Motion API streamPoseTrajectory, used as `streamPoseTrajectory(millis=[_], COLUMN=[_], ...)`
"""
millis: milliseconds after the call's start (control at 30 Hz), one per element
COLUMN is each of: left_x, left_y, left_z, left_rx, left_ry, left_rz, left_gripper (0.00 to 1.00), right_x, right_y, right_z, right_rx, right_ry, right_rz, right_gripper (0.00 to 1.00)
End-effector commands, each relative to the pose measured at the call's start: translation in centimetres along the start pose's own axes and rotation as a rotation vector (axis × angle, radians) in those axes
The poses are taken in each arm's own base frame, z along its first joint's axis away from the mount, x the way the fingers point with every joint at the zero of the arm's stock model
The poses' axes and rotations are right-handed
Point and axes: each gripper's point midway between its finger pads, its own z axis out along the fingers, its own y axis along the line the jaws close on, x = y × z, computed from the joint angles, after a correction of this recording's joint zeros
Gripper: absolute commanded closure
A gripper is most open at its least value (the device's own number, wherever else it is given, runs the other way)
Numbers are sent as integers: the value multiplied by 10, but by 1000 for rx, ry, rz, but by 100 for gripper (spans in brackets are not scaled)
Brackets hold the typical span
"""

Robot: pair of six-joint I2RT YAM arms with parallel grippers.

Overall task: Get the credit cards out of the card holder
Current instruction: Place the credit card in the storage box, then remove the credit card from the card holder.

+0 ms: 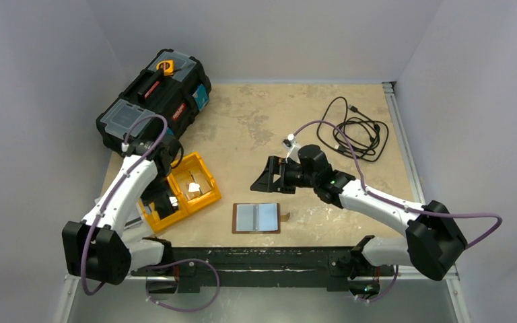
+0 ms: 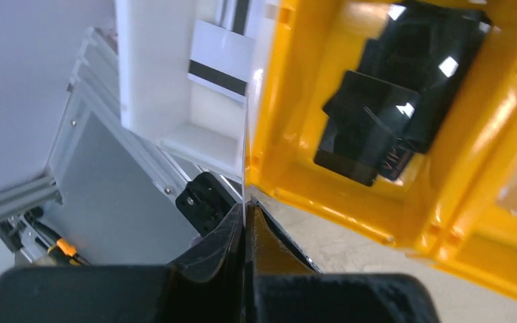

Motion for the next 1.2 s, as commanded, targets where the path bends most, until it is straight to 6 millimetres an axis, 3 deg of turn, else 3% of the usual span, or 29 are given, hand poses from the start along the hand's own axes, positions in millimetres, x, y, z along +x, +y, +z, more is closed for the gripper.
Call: streamPoseTrajectory(millis=[0,333,500,667,767,933,1000,1167], left_x=[-17,-24,-23,-24,-26,-35,-36,-41], left_y=[25,46,48,44,41,21,4,-38], left_z=[16,52,60,58,53,38,29,-10], left_rx=[-125,-192,-174,-130,-81,127,271,656], left_ry=[-4,134,186,185,163,95,57,-61], left_rz=[-94,-226,-276,-295,-305,-301,-287,-246], left_gripper=[100,100,98,32,11,6,1,0], right_x=[-10,-4,-3,-2,-3,-4,-3,-2], right_y=[15,9,8,5,1,-8,-12,-23], right_z=[-1,3,4,6,7,9,8,8], right_rx=[-41,-32,-27,-18,2,45,65,145], right_ry=[-15,15,20,29,27,15,8,-28], right_rz=[-59,-56,-56,-57,-58,-43,-35,-21], right_gripper=[1,1,1,1,1,1,1,1])
